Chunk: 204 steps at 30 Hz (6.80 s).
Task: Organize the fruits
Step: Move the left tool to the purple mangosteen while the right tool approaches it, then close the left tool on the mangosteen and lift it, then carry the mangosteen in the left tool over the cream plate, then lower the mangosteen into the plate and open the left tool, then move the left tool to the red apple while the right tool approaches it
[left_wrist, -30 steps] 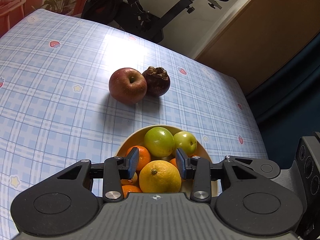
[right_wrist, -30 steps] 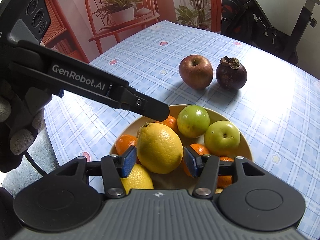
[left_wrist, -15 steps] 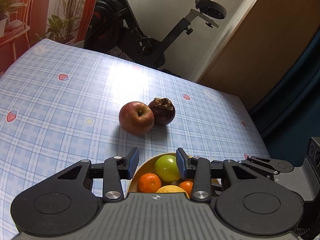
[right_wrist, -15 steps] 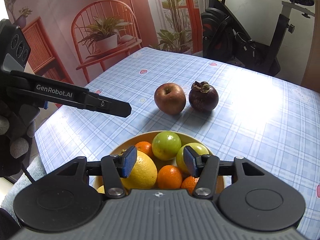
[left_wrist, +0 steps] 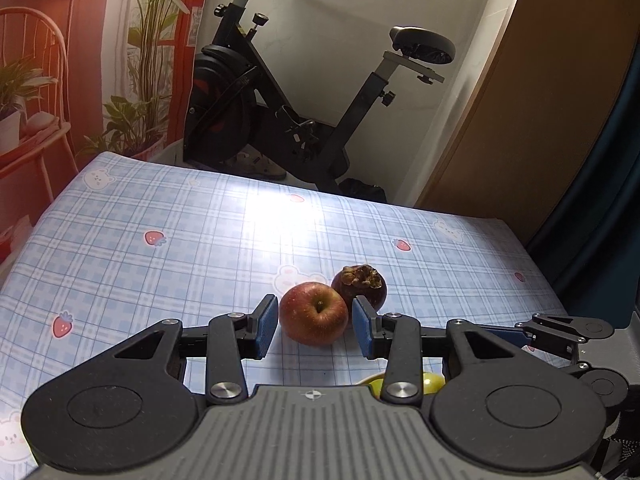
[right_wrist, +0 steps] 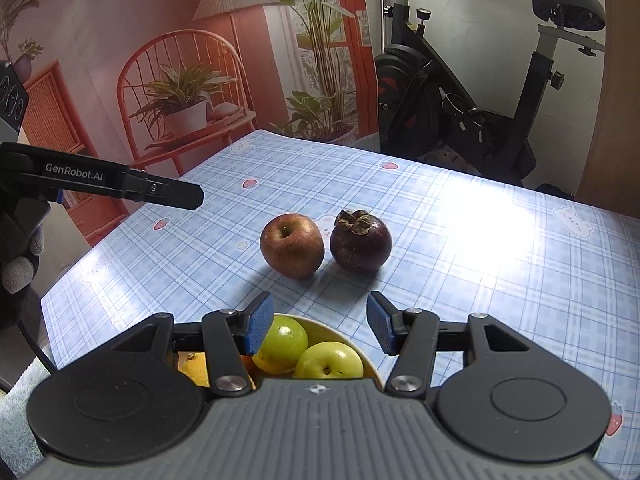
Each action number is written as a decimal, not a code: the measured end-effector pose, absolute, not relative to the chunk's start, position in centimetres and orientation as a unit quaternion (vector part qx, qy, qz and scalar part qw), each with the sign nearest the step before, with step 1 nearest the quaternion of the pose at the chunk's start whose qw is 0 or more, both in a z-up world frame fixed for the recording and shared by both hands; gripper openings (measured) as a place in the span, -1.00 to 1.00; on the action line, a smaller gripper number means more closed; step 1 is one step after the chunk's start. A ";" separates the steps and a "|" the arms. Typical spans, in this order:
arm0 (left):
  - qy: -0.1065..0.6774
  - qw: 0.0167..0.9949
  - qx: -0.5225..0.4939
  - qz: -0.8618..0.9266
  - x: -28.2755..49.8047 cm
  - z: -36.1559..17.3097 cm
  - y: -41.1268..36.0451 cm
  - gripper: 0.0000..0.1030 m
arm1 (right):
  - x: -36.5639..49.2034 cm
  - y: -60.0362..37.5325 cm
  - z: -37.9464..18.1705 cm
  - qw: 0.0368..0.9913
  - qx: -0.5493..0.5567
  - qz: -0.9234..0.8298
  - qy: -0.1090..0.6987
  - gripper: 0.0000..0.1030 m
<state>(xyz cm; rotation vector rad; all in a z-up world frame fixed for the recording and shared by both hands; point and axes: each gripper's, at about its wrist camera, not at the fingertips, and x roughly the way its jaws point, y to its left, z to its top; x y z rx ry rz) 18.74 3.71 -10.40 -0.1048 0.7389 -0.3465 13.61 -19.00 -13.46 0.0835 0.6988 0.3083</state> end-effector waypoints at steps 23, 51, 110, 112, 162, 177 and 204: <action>0.345 0.915 -0.003 -0.209 26.2 -12.6 -0.9 -0.18 | 19.9 -21.3 -17.1 0.935 0.007 0.144 0.323 0.08; 0.460 0.844 -0.092 -0.259 30.7 -17.5 -3.1 0.02 | 24.0 -20.5 -20.6 0.917 0.019 0.198 0.347 0.12; 0.439 0.842 -0.023 -0.314 19.8 -13.5 -7.6 -0.01 | 12.5 -22.1 -15.2 0.926 0.031 0.174 0.334 0.12; 0.433 0.844 -0.017 -0.315 18.6 -13.2 -7.6 -0.01 | 11.7 -21.9 -15.0 0.926 0.031 0.175 0.334 0.12; 0.490 0.821 0.004 -0.294 10.8 -16.9 -6.9 0.00 | 4.7 -18.6 -18.1 0.895 0.025 0.208 0.395 0.12; 0.496 0.817 -0.002 -0.293 11.0 -17.2 -7.0 0.00 | 4.7 -18.0 -18.4 0.888 0.010 0.209 0.409 0.12; 0.407 0.876 -0.046 -0.255 13.3 -11.3 -1.9 0.02 | 5.0 -19.5 -14.8 0.916 0.032 0.192 0.352 0.13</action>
